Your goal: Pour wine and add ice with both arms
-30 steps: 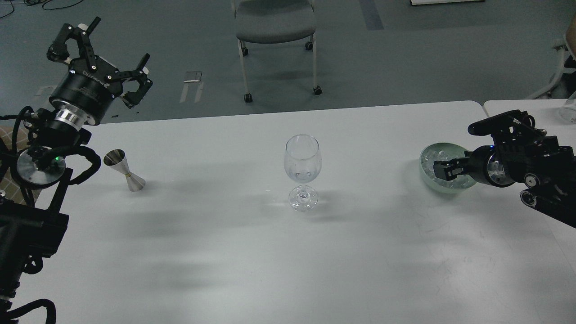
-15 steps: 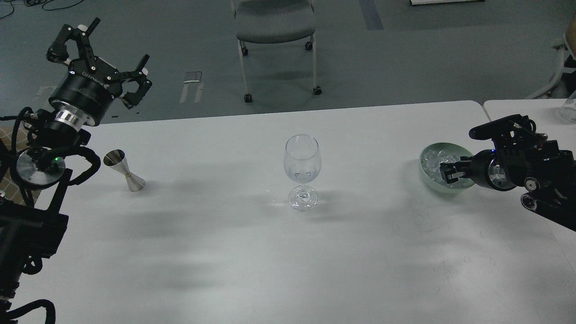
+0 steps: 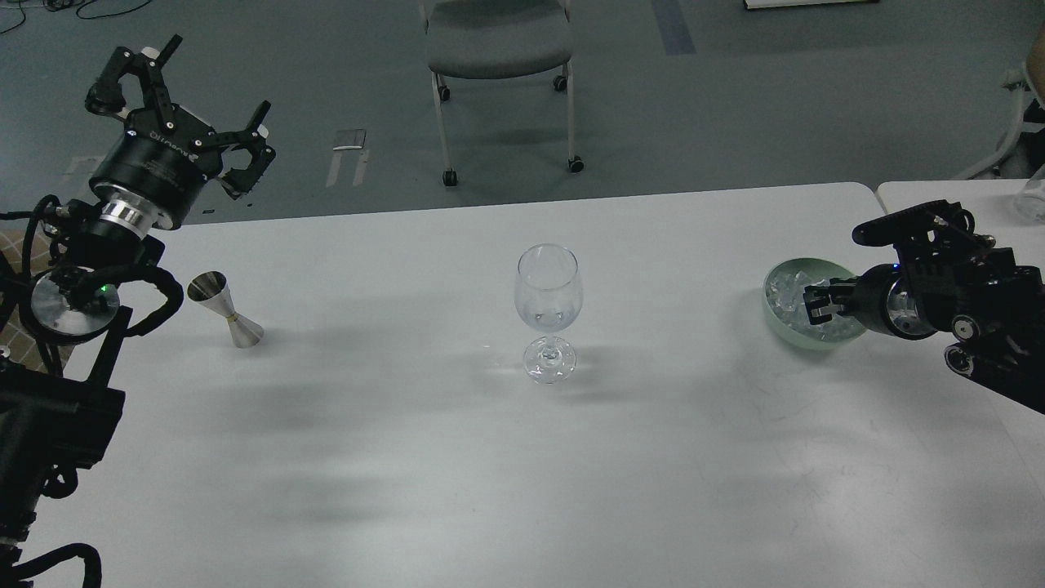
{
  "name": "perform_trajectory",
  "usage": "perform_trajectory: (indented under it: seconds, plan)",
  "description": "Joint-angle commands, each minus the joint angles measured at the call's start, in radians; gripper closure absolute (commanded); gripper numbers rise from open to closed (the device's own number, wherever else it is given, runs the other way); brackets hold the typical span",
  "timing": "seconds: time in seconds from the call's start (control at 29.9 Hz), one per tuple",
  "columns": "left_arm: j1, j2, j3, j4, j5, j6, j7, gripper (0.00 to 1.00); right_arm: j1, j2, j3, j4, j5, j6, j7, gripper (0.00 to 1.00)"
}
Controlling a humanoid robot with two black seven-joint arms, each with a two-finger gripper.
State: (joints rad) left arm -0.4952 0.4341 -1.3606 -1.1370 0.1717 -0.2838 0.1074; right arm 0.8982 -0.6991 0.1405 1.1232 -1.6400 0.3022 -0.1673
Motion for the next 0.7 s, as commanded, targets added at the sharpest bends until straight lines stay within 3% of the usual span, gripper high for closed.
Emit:
perform_trajectory:
  seconds: [0.0,0.67]
  plan:
    - [0.003,0.000,0.000,0.002,0.000,0.000,-0.002,0.02,-0.002,0.010,-0.002,-0.010,0.002,0.000,0.000,0.66]
    - [0.004,-0.028,0.000,0.010,0.002,0.000,-0.003,0.02,-0.007,0.035,-0.001,-0.054,0.002,0.000,0.000,0.64]
